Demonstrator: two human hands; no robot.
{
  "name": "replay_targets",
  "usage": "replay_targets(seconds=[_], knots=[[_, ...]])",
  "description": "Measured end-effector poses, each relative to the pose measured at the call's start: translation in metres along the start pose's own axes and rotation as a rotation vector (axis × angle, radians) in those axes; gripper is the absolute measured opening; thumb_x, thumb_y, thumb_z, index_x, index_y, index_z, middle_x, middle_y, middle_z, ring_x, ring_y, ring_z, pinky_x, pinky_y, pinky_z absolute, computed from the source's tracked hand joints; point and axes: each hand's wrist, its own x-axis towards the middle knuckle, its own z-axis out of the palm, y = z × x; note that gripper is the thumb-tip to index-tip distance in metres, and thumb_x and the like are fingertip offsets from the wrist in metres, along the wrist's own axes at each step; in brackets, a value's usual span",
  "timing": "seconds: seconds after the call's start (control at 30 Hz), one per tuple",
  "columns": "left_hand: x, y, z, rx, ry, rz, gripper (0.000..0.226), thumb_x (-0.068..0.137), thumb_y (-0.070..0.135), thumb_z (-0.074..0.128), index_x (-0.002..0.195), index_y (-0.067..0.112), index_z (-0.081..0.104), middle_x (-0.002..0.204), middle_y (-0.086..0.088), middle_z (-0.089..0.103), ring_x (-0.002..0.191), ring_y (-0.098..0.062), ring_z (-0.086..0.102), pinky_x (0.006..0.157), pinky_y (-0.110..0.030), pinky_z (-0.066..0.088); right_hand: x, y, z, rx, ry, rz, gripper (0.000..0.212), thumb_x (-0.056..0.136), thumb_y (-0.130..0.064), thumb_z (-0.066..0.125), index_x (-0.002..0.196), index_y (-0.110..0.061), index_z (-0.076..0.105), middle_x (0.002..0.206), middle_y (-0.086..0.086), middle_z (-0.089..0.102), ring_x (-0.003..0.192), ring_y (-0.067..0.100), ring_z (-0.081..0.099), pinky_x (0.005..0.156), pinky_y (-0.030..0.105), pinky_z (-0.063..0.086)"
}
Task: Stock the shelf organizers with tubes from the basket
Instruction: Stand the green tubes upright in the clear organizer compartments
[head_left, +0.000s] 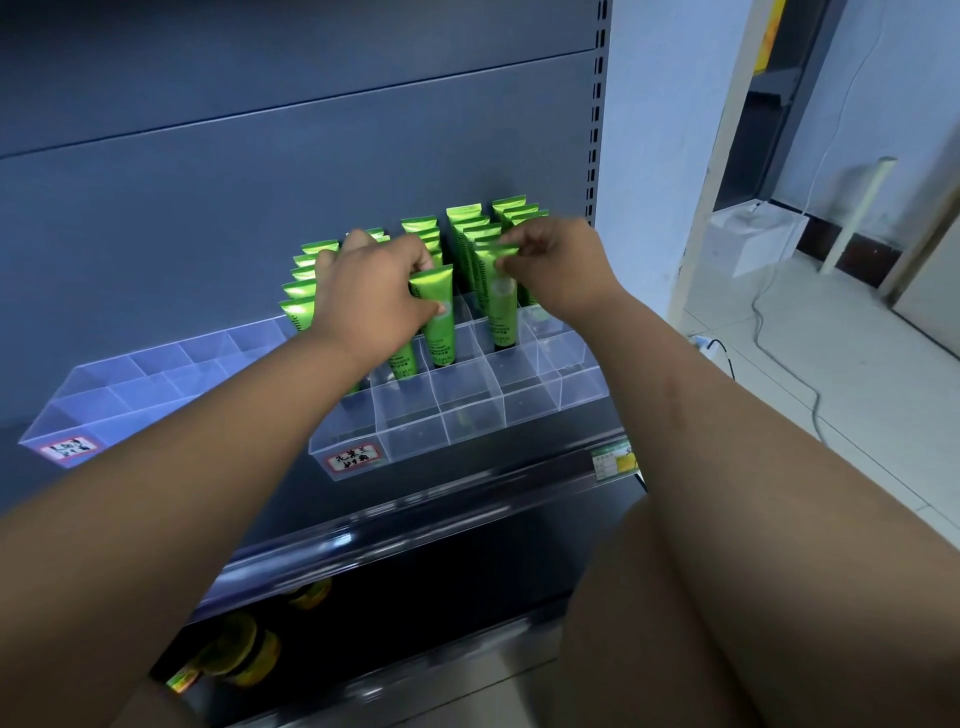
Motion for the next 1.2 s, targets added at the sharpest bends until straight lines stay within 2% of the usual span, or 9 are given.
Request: replay_targets(seconds=[0.07,0.2,0.37,0.53,0.63,0.73,1.03,1.2], knots=[[-0.001,0.0,0.001,0.019,-0.001,0.02,0.04,0.074,0.045,0.085,0.101,0.027,0.063,0.097,0.012,0.065,0.108,-0.023,0.048,0.082,-0.036,0.024,0.0,0.001,0.0,-0.019,0.001,-0.003,0.019,0.085,-0.015,0.079,0.103,-0.014,0.078,0.068,-0.002,0.063,0.052,-0.002,0.049,0.058,0.016,0.039],[-0.003,0.0,0.004,0.058,0.002,0.073,0.039,0.073,0.046,0.086,0.097,0.026,0.062,0.094,0.015,0.058,0.106,-0.025,0.045,0.08,-0.036,0.024,0.0,0.001,0.0,-0.028,0.006,-0.017,0.019,0.085,-0.015,0.078,0.104,-0.014,0.078,0.079,0.008,0.07,0.055,0.003,0.051,0.056,0.014,0.04],[-0.002,-0.002,0.006,0.103,0.033,0.107,0.042,0.071,0.047,0.086,0.1,0.024,0.066,0.104,0.006,0.063,0.108,-0.028,0.043,0.081,-0.037,0.025,-0.001,0.0,0.0,-0.056,0.005,-0.027,0.019,0.085,-0.015,0.078,0.103,-0.015,0.079,0.081,0.008,0.07,0.058,0.004,0.053,0.058,0.016,0.043],[-0.003,-0.004,0.006,0.139,0.048,0.108,0.044,0.072,0.047,0.086,0.103,0.023,0.067,0.113,0.006,0.061,0.116,-0.03,0.041,0.083,-0.036,0.023,-0.001,0.001,-0.001,-0.088,-0.007,-0.011,0.02,0.084,-0.012,0.078,0.103,-0.016,0.078,0.08,0.002,0.067,0.065,0.01,0.056,0.065,0.02,0.045],[-0.004,-0.005,0.007,0.158,0.061,0.089,0.044,0.072,0.047,0.086,0.104,0.023,0.067,0.119,0.007,0.059,0.125,-0.031,0.039,0.085,-0.037,0.021,-0.002,0.003,0.0,-0.076,0.009,-0.008,0.019,0.084,-0.011,0.077,0.103,-0.016,0.078,0.081,0.004,0.067,0.066,0.011,0.057,0.061,0.015,0.045],[-0.006,-0.006,0.009,0.167,0.082,0.091,0.043,0.073,0.046,0.085,0.103,0.022,0.067,0.121,0.008,0.058,0.127,-0.031,0.038,0.086,-0.037,0.02,-0.001,0.003,-0.001,-0.074,0.014,-0.008,0.019,0.084,-0.01,0.077,0.102,-0.016,0.078,0.082,0.003,0.067,0.06,0.003,0.053,0.055,0.009,0.039],[-0.003,-0.001,0.01,0.148,0.058,0.104,0.041,0.076,0.045,0.084,0.106,0.025,0.065,0.123,0.009,0.059,0.13,-0.03,0.038,0.092,-0.042,0.026,-0.002,0.001,-0.002,-0.101,-0.004,-0.059,0.02,0.084,-0.01,0.076,0.103,-0.017,0.079,0.09,0.002,0.07,0.082,0.018,0.065,0.075,0.028,0.054],[-0.004,0.0,0.011,0.155,0.063,0.1,0.04,0.077,0.044,0.083,0.107,0.025,0.066,0.124,0.009,0.059,0.13,-0.03,0.039,0.097,-0.045,0.029,-0.004,0.001,-0.002,-0.085,0.001,-0.057,0.02,0.084,-0.008,0.075,0.102,-0.018,0.079,0.091,0.003,0.07,0.085,0.019,0.066,0.076,0.028,0.054]])
